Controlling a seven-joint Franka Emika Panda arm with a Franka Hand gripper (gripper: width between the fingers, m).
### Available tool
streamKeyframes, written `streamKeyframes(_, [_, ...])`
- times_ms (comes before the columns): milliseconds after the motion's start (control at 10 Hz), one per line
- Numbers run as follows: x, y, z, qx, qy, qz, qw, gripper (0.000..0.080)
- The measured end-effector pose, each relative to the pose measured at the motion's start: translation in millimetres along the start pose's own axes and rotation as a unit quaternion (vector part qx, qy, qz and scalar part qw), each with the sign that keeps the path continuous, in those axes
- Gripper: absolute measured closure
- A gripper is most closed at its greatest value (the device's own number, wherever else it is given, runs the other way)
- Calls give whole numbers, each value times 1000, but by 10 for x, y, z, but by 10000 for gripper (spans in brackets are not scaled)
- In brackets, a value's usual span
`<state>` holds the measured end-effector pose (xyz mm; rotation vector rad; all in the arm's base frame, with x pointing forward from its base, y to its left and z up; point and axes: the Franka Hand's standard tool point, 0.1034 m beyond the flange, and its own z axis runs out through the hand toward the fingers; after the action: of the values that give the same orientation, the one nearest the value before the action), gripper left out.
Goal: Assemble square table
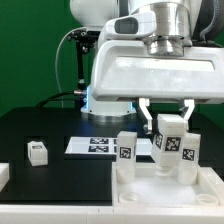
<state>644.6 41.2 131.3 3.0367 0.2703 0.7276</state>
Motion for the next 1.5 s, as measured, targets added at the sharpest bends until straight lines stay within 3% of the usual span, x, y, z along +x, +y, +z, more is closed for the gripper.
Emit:
streamKeyframes(100, [0, -3, 0, 0, 0, 0, 1000, 514])
streamKeyframes(200, [-9, -106, 2, 5, 1, 24, 1000, 514])
streamKeyframes(300, [-48, -369, 11, 16, 0, 38, 999, 514])
streamKeyframes(500, [-83, -598, 82, 25, 2, 32, 999, 514])
streamKeyframes(1100, [-231, -657, 265, 27, -10, 27, 999, 514])
streamKeyframes(1500, [-219, -754, 355, 31, -11, 22, 999, 514])
